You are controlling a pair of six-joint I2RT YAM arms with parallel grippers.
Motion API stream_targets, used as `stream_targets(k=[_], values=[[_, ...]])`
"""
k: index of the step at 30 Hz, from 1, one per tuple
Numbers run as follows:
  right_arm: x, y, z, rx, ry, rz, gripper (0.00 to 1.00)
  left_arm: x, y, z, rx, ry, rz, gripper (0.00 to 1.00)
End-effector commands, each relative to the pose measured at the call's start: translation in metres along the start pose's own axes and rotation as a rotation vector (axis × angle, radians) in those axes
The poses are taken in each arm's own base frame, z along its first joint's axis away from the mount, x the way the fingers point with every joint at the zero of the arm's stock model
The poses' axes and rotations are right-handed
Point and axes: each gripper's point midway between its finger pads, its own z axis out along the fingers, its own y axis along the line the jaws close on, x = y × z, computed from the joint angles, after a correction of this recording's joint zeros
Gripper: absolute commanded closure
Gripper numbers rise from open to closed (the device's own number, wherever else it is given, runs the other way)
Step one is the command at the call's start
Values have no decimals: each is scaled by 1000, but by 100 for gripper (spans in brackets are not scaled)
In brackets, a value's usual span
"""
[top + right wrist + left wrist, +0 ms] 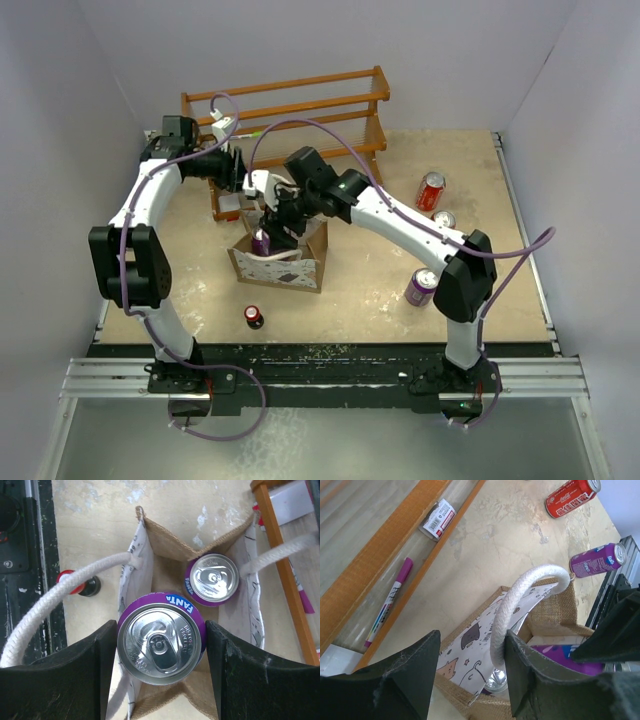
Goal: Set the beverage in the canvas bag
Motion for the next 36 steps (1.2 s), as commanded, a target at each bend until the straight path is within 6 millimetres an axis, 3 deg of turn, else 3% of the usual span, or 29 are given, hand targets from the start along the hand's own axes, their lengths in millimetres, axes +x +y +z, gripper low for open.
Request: stream_targets(k=[1, 11, 22, 36], values=[[-47, 18, -7, -38, -136, -60, 100, -13, -11, -2, 14, -39, 49, 44], [-39, 29, 15, -87, -122, -22, 100, -10, -10, 2, 12, -42, 51, 45], [-30, 0, 34, 42, -98, 54, 100, -10, -11, 2, 14, -47, 56, 45], [5, -2, 60, 88, -11, 72, 100, -9, -11, 4, 11, -44, 57, 45]])
